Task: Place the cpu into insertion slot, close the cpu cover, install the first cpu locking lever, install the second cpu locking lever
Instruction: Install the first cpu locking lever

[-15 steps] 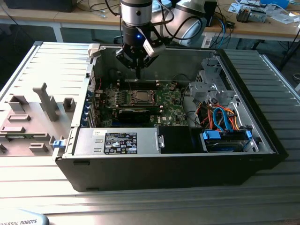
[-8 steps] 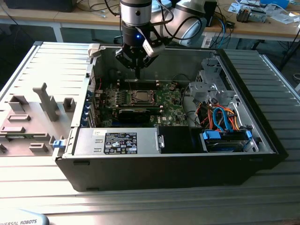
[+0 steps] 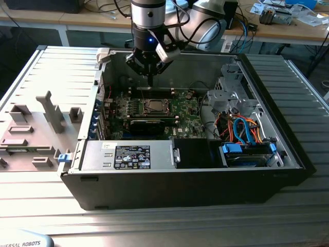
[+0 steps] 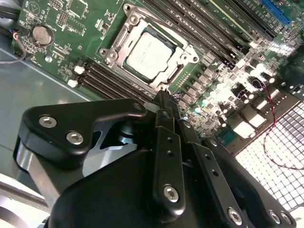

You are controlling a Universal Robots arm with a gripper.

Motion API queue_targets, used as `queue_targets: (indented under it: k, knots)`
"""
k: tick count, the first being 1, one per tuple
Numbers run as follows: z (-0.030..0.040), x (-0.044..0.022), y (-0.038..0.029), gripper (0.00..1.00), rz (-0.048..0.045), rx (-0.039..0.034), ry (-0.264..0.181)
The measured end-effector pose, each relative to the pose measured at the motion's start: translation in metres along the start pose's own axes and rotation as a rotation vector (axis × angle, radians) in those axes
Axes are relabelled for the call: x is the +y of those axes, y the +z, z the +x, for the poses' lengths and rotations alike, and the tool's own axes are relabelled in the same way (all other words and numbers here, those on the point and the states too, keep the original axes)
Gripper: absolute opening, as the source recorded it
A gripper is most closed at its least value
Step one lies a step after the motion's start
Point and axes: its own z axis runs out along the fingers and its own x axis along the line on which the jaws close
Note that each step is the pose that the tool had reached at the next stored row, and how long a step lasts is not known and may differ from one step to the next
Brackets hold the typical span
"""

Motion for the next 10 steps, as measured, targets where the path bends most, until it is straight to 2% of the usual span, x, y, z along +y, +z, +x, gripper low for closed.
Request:
queue_targets:
  k: [10]
  knots:
    - [0.0022,0.0002,0.0001,0.11,-0.0001,-0.0001,0.000]
